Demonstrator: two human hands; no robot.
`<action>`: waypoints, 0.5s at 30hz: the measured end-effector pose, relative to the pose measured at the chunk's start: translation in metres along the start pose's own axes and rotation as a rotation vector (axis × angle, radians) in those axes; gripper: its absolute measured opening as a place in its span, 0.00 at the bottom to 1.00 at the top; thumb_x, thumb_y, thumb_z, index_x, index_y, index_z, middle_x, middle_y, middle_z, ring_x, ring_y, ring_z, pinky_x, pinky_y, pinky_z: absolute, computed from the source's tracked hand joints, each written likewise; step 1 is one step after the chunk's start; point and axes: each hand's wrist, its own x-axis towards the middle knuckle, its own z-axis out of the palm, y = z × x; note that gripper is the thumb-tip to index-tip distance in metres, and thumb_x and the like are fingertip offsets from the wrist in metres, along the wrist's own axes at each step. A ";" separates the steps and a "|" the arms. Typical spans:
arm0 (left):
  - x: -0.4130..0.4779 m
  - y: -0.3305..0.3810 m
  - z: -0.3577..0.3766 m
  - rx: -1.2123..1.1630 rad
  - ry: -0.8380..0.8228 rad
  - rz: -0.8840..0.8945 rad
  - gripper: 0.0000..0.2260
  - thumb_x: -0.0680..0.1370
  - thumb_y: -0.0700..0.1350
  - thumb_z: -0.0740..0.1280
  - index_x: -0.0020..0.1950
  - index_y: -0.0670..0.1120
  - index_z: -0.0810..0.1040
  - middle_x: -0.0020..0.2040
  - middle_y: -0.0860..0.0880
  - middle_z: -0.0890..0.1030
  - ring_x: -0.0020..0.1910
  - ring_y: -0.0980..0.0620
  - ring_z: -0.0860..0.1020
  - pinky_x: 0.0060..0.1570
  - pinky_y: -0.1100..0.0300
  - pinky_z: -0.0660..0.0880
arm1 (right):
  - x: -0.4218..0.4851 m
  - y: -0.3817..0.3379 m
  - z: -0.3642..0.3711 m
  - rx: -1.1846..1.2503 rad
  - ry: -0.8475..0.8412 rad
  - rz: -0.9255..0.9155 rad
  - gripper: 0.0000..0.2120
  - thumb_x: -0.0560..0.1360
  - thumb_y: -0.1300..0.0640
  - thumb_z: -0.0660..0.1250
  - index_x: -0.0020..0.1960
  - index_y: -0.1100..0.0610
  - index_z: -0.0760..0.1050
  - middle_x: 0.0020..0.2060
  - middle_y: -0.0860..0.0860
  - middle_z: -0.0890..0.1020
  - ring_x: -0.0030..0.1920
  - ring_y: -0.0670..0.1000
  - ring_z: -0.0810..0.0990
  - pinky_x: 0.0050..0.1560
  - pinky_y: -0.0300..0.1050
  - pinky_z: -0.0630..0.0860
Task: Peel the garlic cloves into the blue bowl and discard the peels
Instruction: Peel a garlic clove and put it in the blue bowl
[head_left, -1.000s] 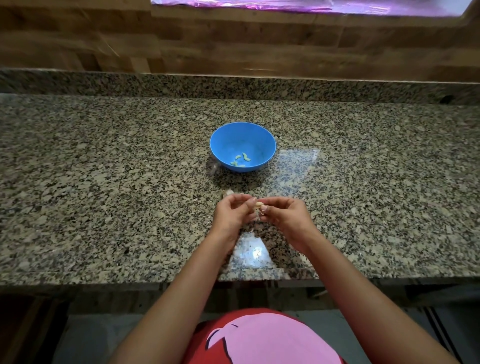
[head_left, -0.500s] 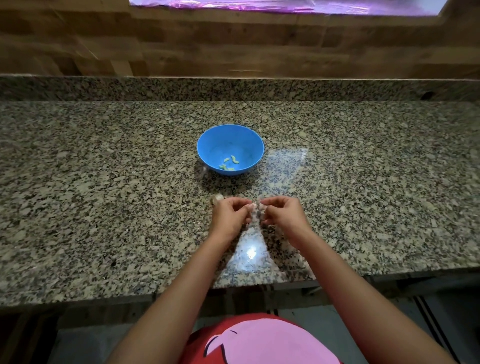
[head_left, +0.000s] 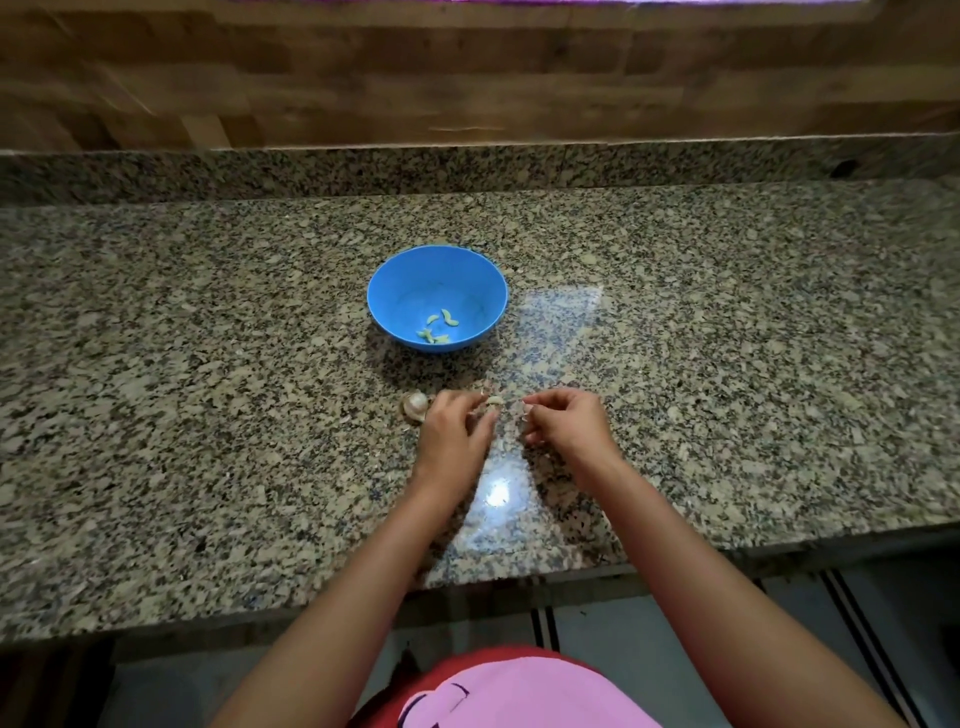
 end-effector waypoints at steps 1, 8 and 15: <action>-0.013 -0.003 -0.003 0.024 -0.002 0.045 0.20 0.77 0.51 0.66 0.65 0.43 0.73 0.63 0.46 0.74 0.61 0.52 0.72 0.60 0.61 0.69 | 0.000 0.000 0.000 0.003 -0.011 -0.004 0.05 0.77 0.67 0.64 0.47 0.62 0.78 0.36 0.55 0.80 0.30 0.48 0.77 0.36 0.40 0.77; -0.055 -0.024 0.001 0.629 -0.369 0.049 0.48 0.71 0.74 0.49 0.71 0.44 0.26 0.72 0.47 0.27 0.73 0.50 0.30 0.72 0.54 0.35 | -0.002 0.007 0.002 0.032 -0.042 -0.043 0.07 0.76 0.68 0.64 0.43 0.59 0.77 0.35 0.56 0.80 0.33 0.50 0.78 0.39 0.45 0.78; -0.025 -0.003 0.031 0.630 -0.138 0.006 0.30 0.82 0.58 0.46 0.77 0.40 0.47 0.78 0.41 0.48 0.77 0.45 0.44 0.73 0.53 0.41 | -0.007 0.012 -0.006 0.060 -0.039 -0.008 0.09 0.76 0.70 0.62 0.44 0.58 0.77 0.34 0.56 0.79 0.29 0.50 0.76 0.31 0.42 0.73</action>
